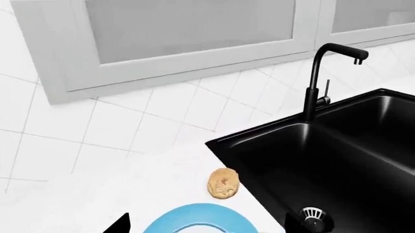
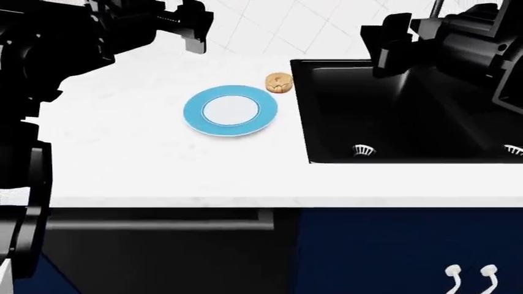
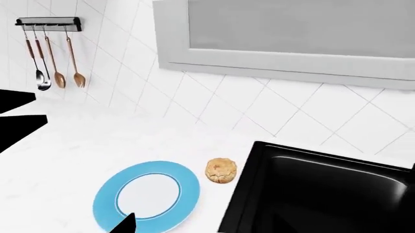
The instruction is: Place the pastries on the plates.
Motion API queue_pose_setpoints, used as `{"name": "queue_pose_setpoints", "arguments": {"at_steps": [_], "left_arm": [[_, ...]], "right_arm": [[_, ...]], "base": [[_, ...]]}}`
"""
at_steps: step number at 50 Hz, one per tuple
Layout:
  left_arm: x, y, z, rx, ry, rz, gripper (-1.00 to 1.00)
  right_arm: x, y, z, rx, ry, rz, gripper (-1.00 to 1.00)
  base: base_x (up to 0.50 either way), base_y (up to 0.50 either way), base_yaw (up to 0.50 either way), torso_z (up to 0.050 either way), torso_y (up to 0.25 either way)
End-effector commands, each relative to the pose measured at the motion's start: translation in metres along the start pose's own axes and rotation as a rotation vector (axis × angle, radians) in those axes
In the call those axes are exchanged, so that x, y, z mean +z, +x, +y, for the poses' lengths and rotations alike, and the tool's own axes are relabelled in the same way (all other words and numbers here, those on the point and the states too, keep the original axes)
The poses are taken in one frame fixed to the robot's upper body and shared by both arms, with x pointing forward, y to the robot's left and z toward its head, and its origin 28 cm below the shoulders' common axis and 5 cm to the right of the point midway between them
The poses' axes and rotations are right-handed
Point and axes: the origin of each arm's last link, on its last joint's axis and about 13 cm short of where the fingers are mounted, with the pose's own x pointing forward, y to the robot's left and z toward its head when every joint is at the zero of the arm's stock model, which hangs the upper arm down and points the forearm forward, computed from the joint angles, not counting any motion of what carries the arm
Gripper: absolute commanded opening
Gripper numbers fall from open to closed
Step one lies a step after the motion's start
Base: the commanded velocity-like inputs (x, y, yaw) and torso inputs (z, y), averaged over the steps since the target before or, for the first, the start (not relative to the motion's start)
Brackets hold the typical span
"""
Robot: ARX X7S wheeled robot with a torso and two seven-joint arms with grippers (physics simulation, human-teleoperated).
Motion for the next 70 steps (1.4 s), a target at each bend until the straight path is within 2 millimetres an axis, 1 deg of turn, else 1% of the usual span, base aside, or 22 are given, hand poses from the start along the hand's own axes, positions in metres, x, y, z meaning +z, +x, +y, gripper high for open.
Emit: {"name": "queue_pose_setpoints", "arguments": {"at_steps": [1, 6, 21, 26, 34, 45, 47, 51, 61, 65, 70], "left_arm": [[-0.001, 0.001, -0.002, 0.002, -0.001, 0.002, 1.00], [-0.003, 0.001, 0.001, 0.007, -0.007, 0.007, 1.00], [-0.008, 0.001, -0.001, -0.002, -0.010, 0.022, 1.00], [-0.007, -0.001, 0.002, 0.000, -0.011, 0.022, 1.00], [-0.008, 0.001, 0.000, -0.002, -0.012, 0.021, 1.00], [-0.009, 0.002, 0.002, -0.006, -0.012, 0.025, 1.00], [-0.010, 0.003, 0.000, -0.006, -0.013, 0.026, 1.00], [-0.011, 0.006, -0.001, -0.009, -0.016, 0.026, 1.00], [-0.017, 0.006, 0.001, -0.015, -0.022, 0.034, 1.00], [-0.016, 0.008, -0.001, -0.015, -0.021, 0.033, 1.00], [-0.014, 0.007, 0.002, -0.016, -0.015, 0.034, 1.00]], "right_arm": [[-0.008, 0.003, -0.001, 0.005, 0.014, -0.004, 1.00], [-0.009, 0.003, -0.002, -0.001, 0.007, -0.003, 1.00], [-0.007, 0.003, -0.001, -0.013, -0.004, -0.008, 1.00], [-0.009, 0.004, -0.001, -0.017, 0.001, -0.009, 1.00], [-0.014, 0.008, 0.000, -0.021, 0.006, -0.007, 1.00], [-0.018, 0.009, 0.000, -0.051, 0.000, 0.000, 1.00], [-0.018, 0.009, 0.000, -0.057, -0.002, 0.004, 1.00], [-0.017, 0.007, 0.000, -0.079, -0.010, 0.010, 1.00], [-0.016, 0.009, -0.001, -0.105, -0.016, 0.011, 1.00], [-0.017, 0.010, -0.002, -0.106, -0.024, 0.014, 1.00], [-0.019, 0.010, -0.002, -0.106, -0.022, 0.012, 1.00]], "base": [[0.33, -0.25, 0.00, 0.000, 0.000], [0.39, -0.18, 0.00, 0.000, 0.000], [0.44, -0.08, 0.00, 0.000, 0.000], [0.44, -0.11, 0.00, 0.000, 0.003], [0.44, -0.09, 0.00, 0.000, 0.000], [0.44, 0.06, 0.00, 0.000, 0.001], [0.40, 0.11, 0.00, 0.000, 0.000], [0.26, 0.07, 0.00, 0.000, 0.003], [0.22, 0.06, 0.00, 0.000, 0.001], [0.16, 0.00, 0.00, 0.000, 0.000], [0.15, 0.00, 0.00, 0.000, 0.000]]}}
